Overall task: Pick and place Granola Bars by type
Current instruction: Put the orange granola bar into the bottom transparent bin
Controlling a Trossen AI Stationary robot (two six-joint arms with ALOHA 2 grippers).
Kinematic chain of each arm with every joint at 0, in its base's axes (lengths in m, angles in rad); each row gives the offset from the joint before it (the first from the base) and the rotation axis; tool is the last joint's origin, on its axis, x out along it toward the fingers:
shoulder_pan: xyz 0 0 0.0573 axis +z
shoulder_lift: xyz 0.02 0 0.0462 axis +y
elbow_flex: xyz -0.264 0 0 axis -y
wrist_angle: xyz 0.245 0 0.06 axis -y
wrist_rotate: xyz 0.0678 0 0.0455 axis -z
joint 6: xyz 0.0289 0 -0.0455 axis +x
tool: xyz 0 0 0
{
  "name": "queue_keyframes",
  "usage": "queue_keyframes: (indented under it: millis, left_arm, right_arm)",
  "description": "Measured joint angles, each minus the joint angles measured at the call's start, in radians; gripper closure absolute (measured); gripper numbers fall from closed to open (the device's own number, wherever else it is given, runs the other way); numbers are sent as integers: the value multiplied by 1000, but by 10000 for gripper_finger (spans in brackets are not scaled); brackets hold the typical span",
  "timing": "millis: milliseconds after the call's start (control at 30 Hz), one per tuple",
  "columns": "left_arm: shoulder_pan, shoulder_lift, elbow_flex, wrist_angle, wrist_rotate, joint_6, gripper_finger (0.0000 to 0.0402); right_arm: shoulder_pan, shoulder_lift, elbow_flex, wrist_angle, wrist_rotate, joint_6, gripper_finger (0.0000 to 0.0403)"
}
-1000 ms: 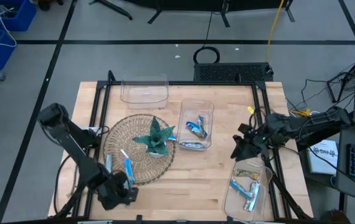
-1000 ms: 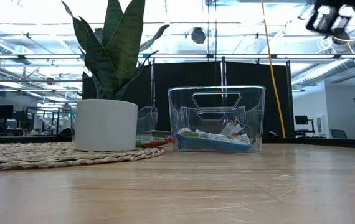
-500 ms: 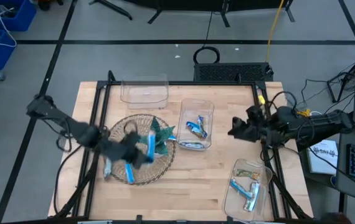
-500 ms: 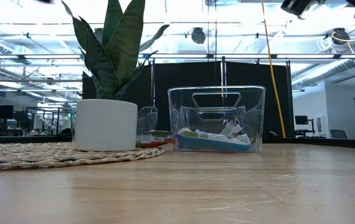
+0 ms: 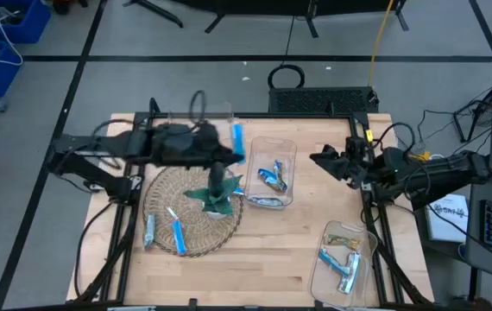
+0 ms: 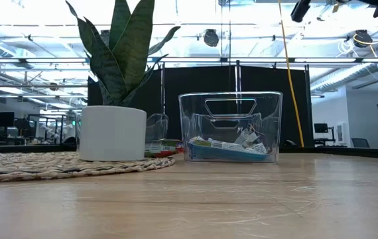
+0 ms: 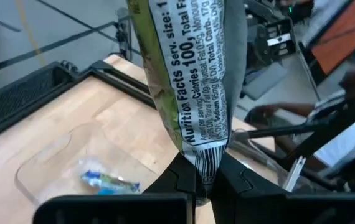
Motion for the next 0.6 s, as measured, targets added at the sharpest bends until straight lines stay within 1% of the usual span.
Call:
queue_keyframes:
  millis: [67,167,300,367,533,600]
  left_arm:
    - [30,54,43,-4,60,35,382]
    - [61,139,106,-1,154,64,382]
    - [73,244,179,-2,256,94,383]
    - [73,286,208,-6,303,98,383]
    - [73,361,263,0,366,89,384]
    - [74,376,269,-1,375,81,384]
  right_arm:
    - [0,44,0,28,28,-1,259]
    - [0,110,0,93,28,-3,259]
    - [0,191,0,180,31,-24,259]
    - [0,221,0,217,52,-40,259]
    - [-15,253,0,230,52,-75,259]
    - [-20,263,0,231,44,-88,259]
